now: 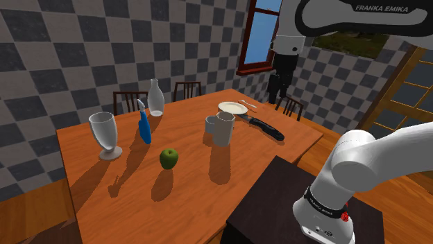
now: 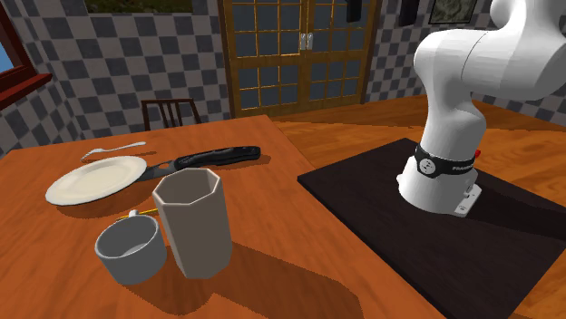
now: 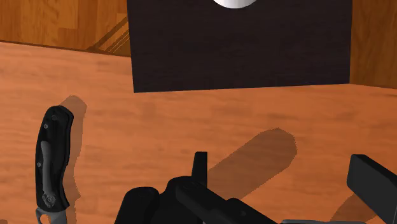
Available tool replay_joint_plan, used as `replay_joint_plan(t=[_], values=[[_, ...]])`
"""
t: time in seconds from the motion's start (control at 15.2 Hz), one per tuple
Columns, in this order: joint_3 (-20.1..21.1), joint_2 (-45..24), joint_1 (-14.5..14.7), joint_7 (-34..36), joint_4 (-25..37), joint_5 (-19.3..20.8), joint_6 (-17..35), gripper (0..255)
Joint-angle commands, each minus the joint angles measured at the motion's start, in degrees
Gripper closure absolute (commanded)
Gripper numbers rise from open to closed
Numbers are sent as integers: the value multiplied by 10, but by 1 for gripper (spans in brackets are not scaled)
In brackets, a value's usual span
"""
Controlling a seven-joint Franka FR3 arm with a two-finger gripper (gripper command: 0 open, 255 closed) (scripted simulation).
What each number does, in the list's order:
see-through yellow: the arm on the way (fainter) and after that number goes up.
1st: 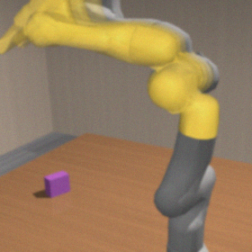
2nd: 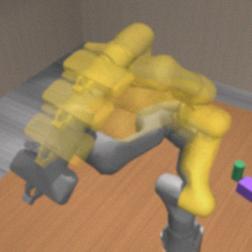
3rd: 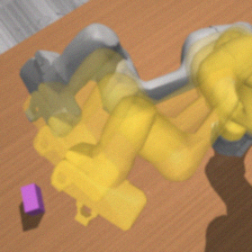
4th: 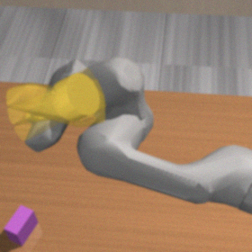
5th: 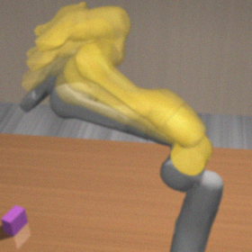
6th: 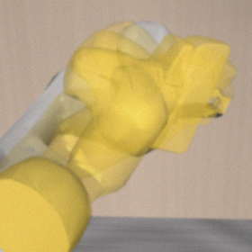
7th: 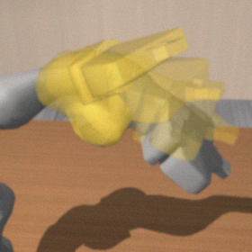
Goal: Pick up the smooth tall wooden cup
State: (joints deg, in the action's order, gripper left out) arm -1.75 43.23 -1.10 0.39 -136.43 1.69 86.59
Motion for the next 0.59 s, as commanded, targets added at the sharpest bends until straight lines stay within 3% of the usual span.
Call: replay_joint_plan(t=[0.0,0.53], values=[[0,0,0,0,0,0,0,0],[-45,-130,-11,-48,-4,22,143,0]])
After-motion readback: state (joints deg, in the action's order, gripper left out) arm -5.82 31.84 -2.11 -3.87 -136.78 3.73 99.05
